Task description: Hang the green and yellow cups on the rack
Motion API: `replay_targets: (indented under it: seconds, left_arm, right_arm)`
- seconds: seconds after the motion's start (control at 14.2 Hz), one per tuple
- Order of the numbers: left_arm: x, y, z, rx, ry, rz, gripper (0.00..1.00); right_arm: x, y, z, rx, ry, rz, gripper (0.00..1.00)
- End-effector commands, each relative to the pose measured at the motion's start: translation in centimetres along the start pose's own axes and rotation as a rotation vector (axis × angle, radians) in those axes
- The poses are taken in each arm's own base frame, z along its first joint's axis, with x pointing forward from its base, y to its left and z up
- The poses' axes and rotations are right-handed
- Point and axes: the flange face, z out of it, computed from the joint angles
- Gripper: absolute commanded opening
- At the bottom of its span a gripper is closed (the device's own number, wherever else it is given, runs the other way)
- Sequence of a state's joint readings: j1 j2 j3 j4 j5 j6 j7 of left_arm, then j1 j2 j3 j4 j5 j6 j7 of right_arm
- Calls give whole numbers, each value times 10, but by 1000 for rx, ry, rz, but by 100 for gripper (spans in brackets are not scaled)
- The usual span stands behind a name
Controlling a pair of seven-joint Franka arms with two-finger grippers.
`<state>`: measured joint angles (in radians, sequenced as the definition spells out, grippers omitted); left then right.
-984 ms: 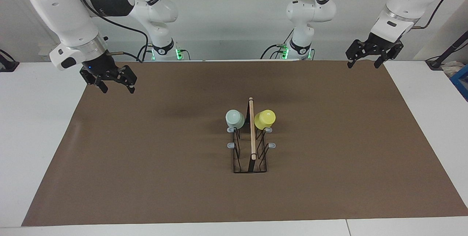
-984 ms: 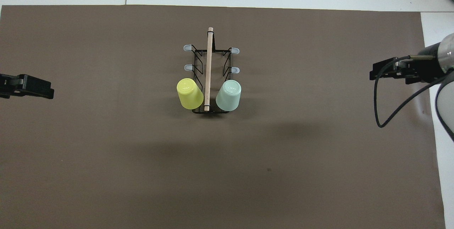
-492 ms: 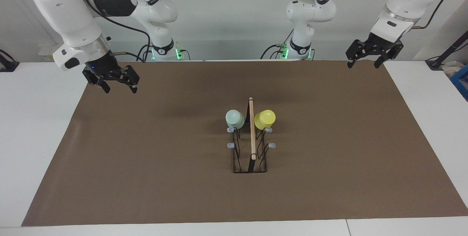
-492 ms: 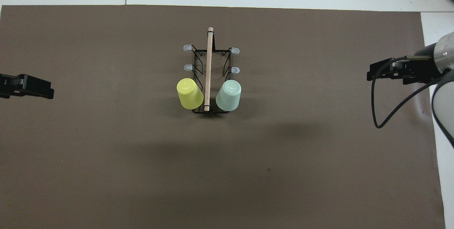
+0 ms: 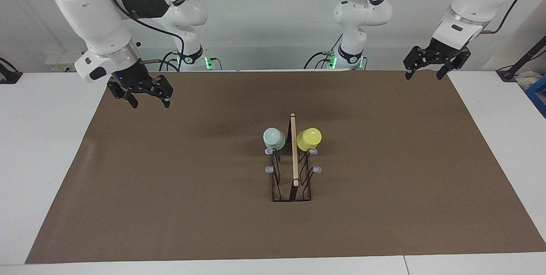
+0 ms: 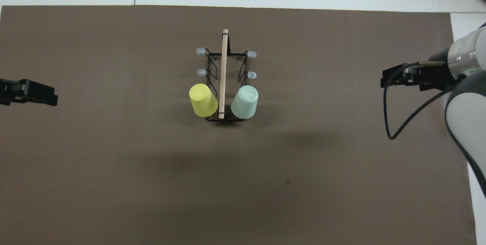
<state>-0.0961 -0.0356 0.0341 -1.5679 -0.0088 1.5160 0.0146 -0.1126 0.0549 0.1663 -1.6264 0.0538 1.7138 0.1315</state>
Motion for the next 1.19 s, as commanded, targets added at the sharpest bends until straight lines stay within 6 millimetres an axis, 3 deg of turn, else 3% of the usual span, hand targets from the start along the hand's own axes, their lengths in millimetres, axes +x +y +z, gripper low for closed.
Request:
replay_targets:
  seconds: [0.0,1.12]
  left_arm:
    - [-3,-1,0,16,-10,-12,100]
    - [-3,-1,1,16,-12,-12,100]
  right_arm:
    - [-3,8,-1,-19,-1,32,100]
    - [-3,9,-3,-20,7,38,100]
